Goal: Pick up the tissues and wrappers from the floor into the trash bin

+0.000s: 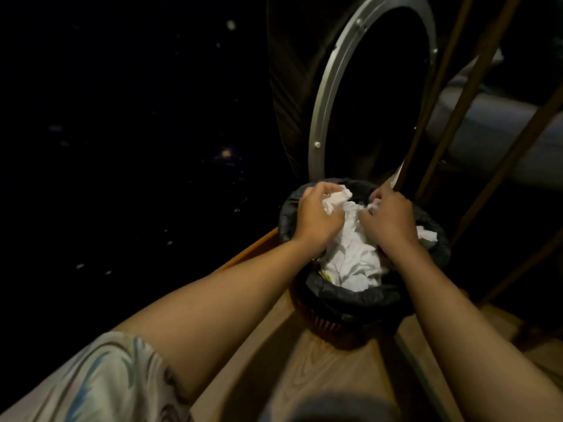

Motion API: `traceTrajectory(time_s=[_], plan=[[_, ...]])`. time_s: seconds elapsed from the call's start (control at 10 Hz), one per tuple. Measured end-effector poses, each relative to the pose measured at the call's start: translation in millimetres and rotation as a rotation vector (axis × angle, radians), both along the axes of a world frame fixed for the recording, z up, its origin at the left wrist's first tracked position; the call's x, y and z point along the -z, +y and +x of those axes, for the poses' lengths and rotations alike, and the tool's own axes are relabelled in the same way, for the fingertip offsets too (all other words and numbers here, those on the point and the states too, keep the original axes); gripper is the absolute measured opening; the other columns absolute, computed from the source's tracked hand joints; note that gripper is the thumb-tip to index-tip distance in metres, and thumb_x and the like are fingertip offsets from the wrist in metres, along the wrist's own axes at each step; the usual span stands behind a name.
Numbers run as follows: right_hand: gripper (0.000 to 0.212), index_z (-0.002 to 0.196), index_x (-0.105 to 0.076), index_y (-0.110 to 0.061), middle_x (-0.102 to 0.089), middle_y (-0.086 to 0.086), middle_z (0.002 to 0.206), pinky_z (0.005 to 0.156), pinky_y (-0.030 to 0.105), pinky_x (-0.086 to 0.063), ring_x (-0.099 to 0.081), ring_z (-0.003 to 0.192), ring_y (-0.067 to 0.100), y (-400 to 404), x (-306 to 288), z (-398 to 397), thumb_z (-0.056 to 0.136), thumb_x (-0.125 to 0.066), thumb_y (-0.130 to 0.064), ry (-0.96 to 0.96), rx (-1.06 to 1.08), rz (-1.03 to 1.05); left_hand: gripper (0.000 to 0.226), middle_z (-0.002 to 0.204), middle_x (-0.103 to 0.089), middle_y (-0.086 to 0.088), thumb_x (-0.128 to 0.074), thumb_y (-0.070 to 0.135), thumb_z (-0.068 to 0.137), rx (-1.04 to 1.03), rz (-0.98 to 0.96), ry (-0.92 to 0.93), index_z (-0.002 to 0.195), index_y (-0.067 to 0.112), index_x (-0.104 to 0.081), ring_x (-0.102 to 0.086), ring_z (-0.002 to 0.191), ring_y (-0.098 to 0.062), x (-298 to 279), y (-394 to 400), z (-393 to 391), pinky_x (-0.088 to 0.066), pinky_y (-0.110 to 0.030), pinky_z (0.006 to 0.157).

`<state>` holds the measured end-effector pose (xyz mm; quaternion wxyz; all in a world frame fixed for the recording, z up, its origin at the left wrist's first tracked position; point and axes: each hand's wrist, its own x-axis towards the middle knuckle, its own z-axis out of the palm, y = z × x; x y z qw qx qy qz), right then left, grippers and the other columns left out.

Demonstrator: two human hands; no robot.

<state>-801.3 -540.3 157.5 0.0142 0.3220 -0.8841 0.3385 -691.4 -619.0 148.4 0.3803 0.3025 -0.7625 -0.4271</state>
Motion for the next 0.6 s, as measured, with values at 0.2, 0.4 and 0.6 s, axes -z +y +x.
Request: traceTrajectory(time_s=[0.2,0.4,0.6], plan=[[0.1,0.152,-0.002,-0.028,-0.012,0.016,0.156,0.114,0.048,-0.026,-0.013,0.142,0.04,-8,26,1,0.079,-0.07,-0.038,-0.158,-0.298,0.723,0.073,0.138,-0.046,-0.013,-0.062,0.043,0.067,0.354,-0.222,-0.756,0.135,0.022,-0.046,-0.039,0.131,-0.035,8,-14,-11,-0.035,-0.043,0.109],[0.133,0.152,0.004,-0.035,-0.018,0.002,0.158,0.108,0.041,-0.04,-0.028,0.14,0.025,8,-24,0,0.056,-0.088,-0.028,-0.489,-0.46,0.604,0.081,0.155,-0.019,-0.013,-0.067,0.009,0.081,0.495,0.153,-0.606,0.149,0.011,-0.024,-0.019,0.145,-0.025,-45,-10,20,-0.02,-0.024,0.114],[0.062,0.136,-0.049,-0.023,-0.05,0.006,0.139,0.112,0.037,-0.028,-0.039,0.131,0.027,55,-79,37,0.076,-0.066,-0.015,-0.19,-0.204,0.254,0.049,0.129,-0.053,-0.009,-0.055,0.012,0.074,0.216,0.386,-0.381,0.123,0.013,-0.056,-0.054,0.117,-0.019,-85,-2,66,-0.047,-0.04,0.102]])
